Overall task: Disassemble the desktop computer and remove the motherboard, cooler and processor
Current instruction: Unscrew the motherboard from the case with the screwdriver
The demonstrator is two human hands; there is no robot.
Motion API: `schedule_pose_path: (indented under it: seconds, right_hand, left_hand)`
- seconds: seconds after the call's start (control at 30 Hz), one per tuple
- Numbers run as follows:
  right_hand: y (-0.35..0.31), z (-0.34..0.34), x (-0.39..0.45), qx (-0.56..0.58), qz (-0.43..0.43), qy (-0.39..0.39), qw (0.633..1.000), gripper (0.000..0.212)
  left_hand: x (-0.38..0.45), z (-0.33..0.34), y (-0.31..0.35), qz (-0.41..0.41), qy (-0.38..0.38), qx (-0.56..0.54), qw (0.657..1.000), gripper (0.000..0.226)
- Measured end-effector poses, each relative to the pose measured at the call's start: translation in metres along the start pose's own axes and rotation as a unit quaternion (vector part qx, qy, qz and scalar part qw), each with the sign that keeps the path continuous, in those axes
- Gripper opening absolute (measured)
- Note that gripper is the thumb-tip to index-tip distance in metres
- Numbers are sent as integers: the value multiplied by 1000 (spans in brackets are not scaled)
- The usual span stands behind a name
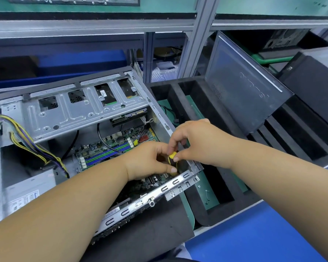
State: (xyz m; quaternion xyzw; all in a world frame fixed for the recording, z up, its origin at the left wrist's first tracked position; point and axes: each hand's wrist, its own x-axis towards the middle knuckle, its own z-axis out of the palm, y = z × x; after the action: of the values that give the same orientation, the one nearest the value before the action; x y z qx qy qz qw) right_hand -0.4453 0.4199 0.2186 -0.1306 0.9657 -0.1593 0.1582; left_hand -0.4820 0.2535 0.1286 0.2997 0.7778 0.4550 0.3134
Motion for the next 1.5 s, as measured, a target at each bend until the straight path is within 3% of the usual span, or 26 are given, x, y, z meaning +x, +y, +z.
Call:
schedule_pose_path:
  seconds: [0.27,0.4,0.53,0.67,0.77,0.93,1.03,1.2,1.33,1.5]
  right_hand:
    - [-2,5,-4,-20,-27,26,999,11]
    - [-6,1,0,-102,-40,4,994,11]
    - [-4,-7,0,-120,-49,-13,991,13]
    - [-2,-7,-4,-52,-35,-10,998,11]
    - [-3,-6,-5,-65,-23,-9,998,9]
    - [-6,-9,-4,-81,-7,-37,996,9]
    - [-5,-11,-6,-76,-2,-50,996,12]
    - [-4,-5,-13,-31,-31,-2,999,11]
    - [-11,-2,-13,-69,-51,-22,996,15]
    - [-11,-2,-12,-106,-79,-49,990,23]
  left_hand:
    - [3,9,-1,-9,44,-10,999,29]
    - [0,2,0,12,22,1,1000,36]
    - [-1,-2,1,-2,1,4,1000,23]
    - [1,5,2,-5,28,-33,999,27]
    - [3,11,1,1,42,-47,998,28]
    - [-2,2,3,14,1,-51,999,26]
    - [-1,-2,2,-3,-5,-39,999,14]
    - [-1,4,3,2,12,-82,997,26]
    - [-2,4,5,13,16,-68,998,37]
    - [-4,-1,6,2,3,-45,999,23]
